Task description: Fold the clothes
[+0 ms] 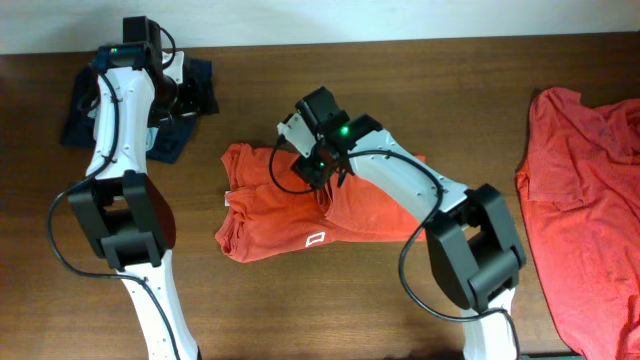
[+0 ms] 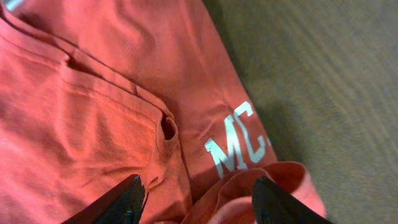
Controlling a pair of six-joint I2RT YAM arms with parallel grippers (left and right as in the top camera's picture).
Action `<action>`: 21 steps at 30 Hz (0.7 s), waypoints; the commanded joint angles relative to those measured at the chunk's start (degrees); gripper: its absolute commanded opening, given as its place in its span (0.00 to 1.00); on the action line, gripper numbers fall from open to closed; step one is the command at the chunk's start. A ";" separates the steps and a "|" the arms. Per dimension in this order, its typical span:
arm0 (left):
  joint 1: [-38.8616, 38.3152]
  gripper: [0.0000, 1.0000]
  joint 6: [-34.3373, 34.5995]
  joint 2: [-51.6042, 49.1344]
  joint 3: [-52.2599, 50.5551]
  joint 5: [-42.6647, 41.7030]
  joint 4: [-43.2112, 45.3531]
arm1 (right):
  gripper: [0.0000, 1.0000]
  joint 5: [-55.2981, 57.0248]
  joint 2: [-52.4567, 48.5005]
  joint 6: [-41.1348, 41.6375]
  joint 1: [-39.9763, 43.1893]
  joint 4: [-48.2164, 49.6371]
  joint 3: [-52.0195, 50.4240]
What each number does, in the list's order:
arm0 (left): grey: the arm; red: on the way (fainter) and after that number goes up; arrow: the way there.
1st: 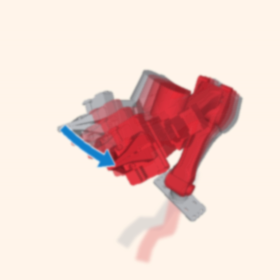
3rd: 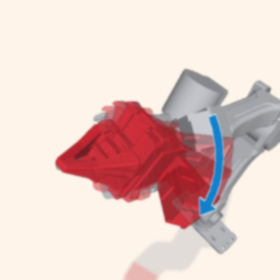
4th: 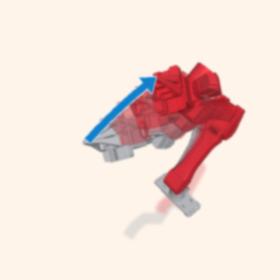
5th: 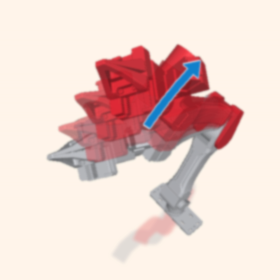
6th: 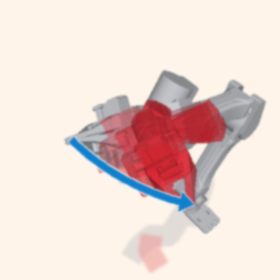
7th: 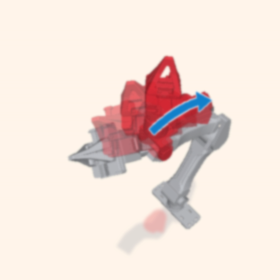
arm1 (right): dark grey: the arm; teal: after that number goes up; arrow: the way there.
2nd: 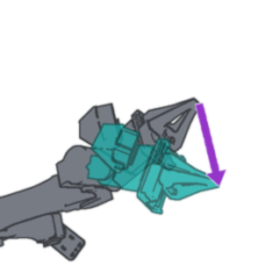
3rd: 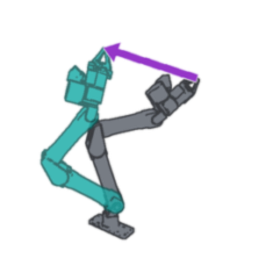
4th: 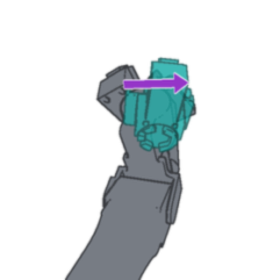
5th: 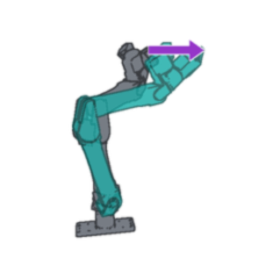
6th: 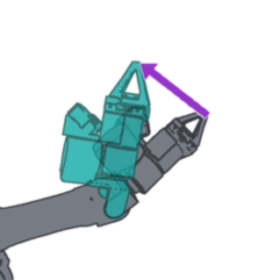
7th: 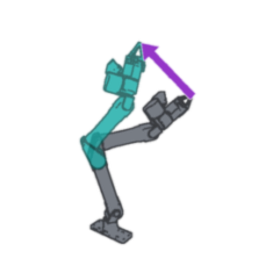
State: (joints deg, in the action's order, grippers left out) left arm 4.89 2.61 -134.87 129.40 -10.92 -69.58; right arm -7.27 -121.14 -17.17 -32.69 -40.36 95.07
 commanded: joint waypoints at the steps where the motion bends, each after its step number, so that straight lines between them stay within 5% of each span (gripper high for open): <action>1: 0.15 0.99 -0.94 0.63 0.83 0.24 0.11 | 0.61 0.20 -1.88 -0.39 -0.46 0.15 0.74; 21: 0.13 0.99 -0.94 0.63 0.83 0.24 0.11 | 0.42 -7.56 -3.41 1.40 -0.79 1.31 0.68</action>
State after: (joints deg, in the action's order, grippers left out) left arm 4.89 2.59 -134.87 129.40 -10.92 -69.58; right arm -13.87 -123.17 -16.71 -32.73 -39.11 95.07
